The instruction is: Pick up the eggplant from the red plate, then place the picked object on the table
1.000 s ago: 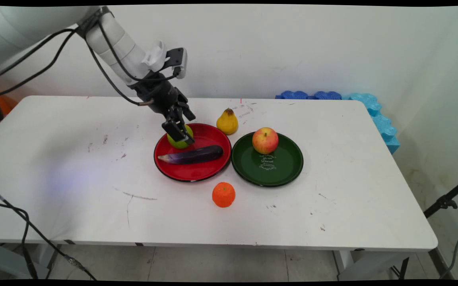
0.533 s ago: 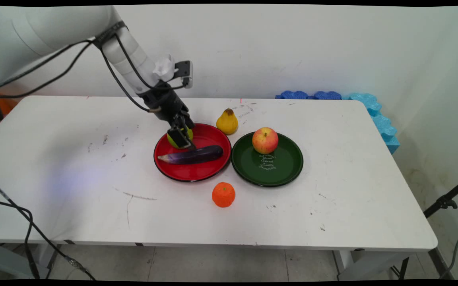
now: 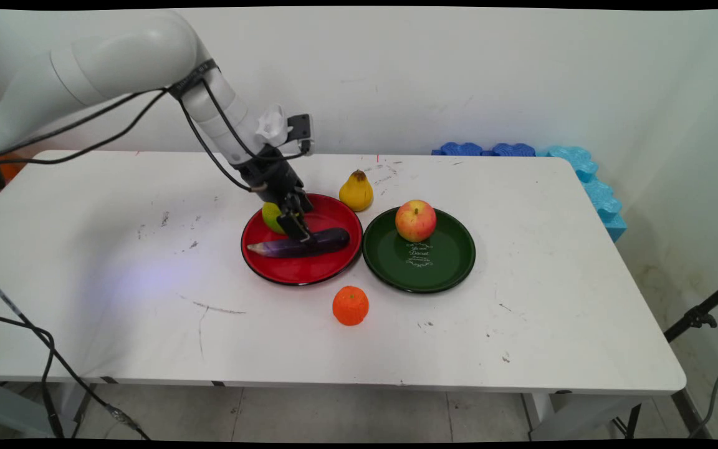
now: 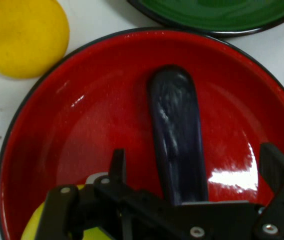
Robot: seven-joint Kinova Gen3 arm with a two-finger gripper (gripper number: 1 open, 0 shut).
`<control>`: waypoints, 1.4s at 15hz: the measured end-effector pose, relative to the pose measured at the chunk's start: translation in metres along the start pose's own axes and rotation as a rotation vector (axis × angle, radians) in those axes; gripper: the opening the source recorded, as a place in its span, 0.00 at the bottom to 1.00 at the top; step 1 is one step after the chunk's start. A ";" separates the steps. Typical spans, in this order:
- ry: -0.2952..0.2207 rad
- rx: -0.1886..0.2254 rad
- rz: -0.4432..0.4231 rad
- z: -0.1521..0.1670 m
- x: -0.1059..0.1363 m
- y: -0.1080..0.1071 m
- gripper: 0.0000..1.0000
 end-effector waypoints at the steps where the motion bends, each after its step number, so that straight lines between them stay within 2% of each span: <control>1: 0.002 0.001 -0.002 0.004 0.000 0.000 1.00; 8: 0.010 0.004 -0.013 0.031 -0.001 -0.001 1.00; 9: 0.010 0.005 -0.014 0.034 -0.001 -0.001 0.00; 16: 0.027 0.008 -0.010 0.031 -0.006 0.000 0.00; 19: 0.051 0.009 -0.007 0.003 -0.005 0.003 0.00; 21: 0.078 0.008 -0.001 -0.029 0.000 0.009 0.00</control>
